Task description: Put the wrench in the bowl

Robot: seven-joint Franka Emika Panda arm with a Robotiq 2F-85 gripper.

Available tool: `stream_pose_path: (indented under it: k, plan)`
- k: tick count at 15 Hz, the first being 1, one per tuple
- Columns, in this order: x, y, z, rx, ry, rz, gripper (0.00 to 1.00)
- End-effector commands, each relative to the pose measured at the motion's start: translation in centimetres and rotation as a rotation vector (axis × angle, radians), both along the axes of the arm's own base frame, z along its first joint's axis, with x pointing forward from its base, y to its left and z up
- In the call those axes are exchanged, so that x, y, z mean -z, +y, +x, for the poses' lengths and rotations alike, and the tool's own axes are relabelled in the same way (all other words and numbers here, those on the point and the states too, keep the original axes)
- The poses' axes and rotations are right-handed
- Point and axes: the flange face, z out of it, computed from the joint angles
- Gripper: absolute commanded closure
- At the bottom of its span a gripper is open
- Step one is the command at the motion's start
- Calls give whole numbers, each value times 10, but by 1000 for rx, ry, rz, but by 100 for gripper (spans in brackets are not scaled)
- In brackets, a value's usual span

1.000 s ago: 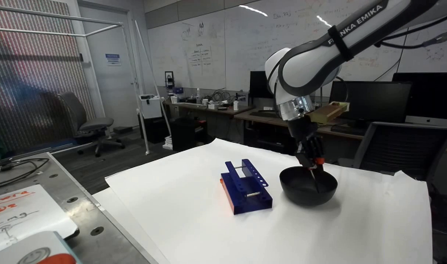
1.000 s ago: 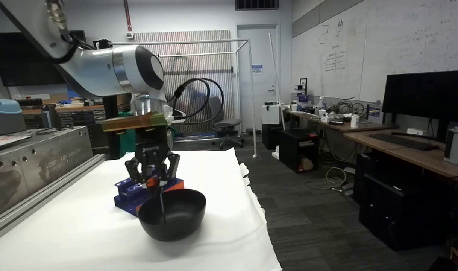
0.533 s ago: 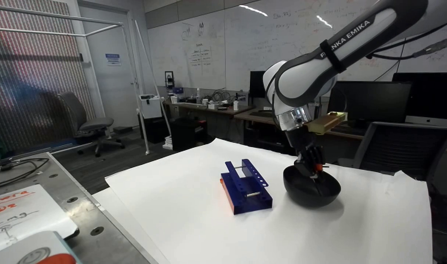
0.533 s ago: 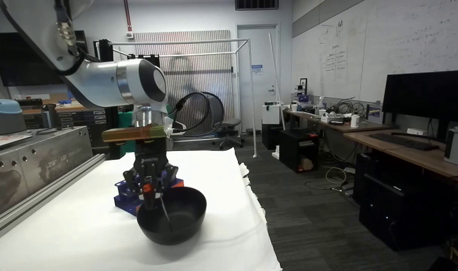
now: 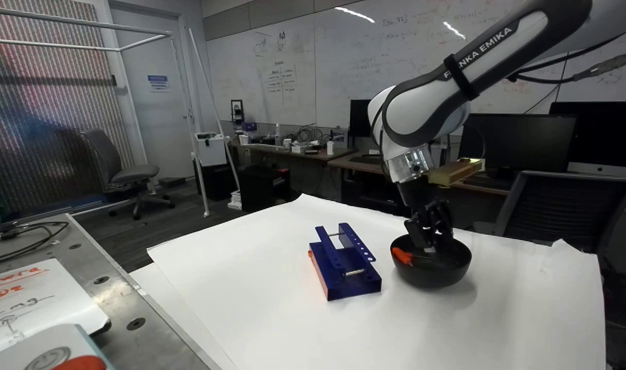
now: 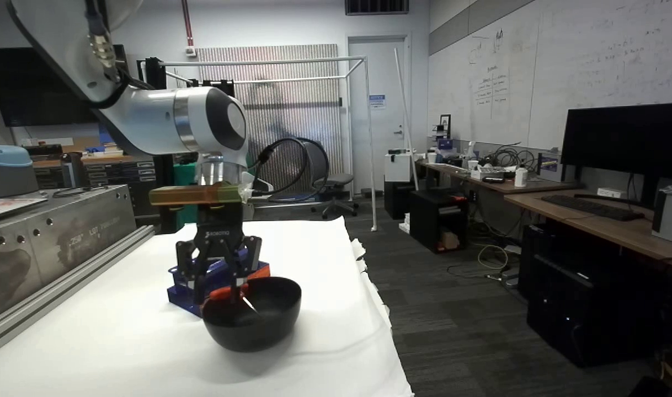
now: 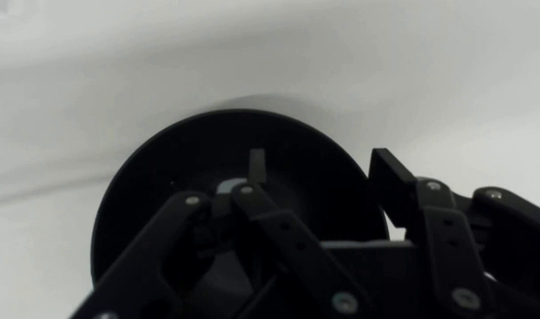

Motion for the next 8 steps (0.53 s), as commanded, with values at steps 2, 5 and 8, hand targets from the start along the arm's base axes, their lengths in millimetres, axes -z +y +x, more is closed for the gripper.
stream_pose_path:
  k: [2, 5, 8]
  plan:
    - [-27, -1, 1, 25, -36, 32, 1]
    - [-57, 2, -8, 27, -107, 91, 0]
    - [-93, 5, -21, 32, -163, 168, 0]
